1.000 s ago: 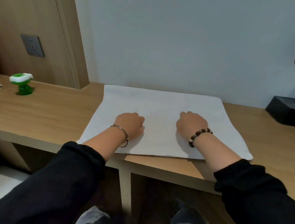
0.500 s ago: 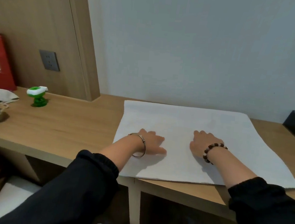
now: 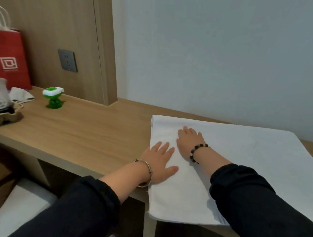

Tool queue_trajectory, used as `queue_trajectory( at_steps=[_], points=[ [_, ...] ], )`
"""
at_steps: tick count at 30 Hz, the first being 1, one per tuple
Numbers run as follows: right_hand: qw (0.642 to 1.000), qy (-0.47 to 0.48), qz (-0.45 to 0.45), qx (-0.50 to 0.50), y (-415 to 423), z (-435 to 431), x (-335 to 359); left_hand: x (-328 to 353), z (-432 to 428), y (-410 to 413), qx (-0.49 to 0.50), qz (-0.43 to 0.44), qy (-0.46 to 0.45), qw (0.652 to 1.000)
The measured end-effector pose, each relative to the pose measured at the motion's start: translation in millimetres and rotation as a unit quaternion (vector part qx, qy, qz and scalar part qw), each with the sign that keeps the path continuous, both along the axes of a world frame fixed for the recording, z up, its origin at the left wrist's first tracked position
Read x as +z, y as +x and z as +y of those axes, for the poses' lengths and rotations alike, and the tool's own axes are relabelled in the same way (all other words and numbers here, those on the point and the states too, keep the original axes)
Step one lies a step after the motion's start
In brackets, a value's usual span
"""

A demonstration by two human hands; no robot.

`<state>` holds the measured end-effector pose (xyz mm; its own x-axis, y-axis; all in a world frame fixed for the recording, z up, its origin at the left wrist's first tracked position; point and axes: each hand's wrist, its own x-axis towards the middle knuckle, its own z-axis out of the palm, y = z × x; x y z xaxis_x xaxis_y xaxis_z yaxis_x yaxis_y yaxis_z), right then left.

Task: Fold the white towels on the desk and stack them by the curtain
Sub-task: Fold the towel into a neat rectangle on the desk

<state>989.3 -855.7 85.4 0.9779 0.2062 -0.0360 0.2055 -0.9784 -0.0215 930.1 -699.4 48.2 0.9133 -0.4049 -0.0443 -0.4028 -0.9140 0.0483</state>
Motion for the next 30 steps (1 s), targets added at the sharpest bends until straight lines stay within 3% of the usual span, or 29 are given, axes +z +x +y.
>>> queue_trajectory(
  at_steps=[3, 5, 7, 9, 11, 14, 19, 25, 28, 30],
  points=[
    [1.000, 0.021, 0.016, -0.011, 13.8, 1.1, -11.6, 6.9, 7.5, -11.5, -0.020, -0.003, -0.033, 0.999],
    [1.000, 0.018, 0.019, -0.015, 18.7, -0.9, -18.8, 19.2, 15.7, -5.5, -0.018, 0.013, -0.134, 0.991],
    [1.000, 0.019, 0.016, -0.015, 21.8, -1.9, -22.5, 32.1, 25.7, 11.2, 0.057, 0.009, -0.271, 0.961],
    [1.000, 0.026, 0.013, -0.010, 24.0, -3.3, -24.0, 37.2, 37.6, 38.7, 0.167, -0.019, -0.337, 0.926],
    [0.999, 0.032, 0.008, -0.003, 24.7, -4.1, -25.7, 38.1, 46.7, 65.7, 0.234, -0.014, -0.351, 0.906],
    [0.999, 0.035, -0.002, 0.001, 25.2, -5.2, -27.4, 34.9, 50.5, 97.2, 0.242, 0.020, -0.396, 0.886],
    [0.999, 0.034, -0.015, 0.007, 24.7, -5.2, -28.4, 29.2, 44.9, 125.1, 0.188, -0.009, -0.373, 0.908],
    [0.998, 0.047, -0.041, 0.012, 22.3, -6.3, -29.7, 40.3, 48.6, 148.5, 0.205, -0.064, -0.355, 0.910],
    [0.997, 0.048, -0.051, 0.009, 22.5, -7.1, -32.1, 49.3, 49.5, 159.8, 0.249, -0.089, -0.370, 0.890],
    [0.998, 0.045, -0.047, 0.002, 23.4, -7.6, -32.7, 50.4, 49.9, 163.6, 0.289, -0.055, -0.375, 0.879]
  ],
)
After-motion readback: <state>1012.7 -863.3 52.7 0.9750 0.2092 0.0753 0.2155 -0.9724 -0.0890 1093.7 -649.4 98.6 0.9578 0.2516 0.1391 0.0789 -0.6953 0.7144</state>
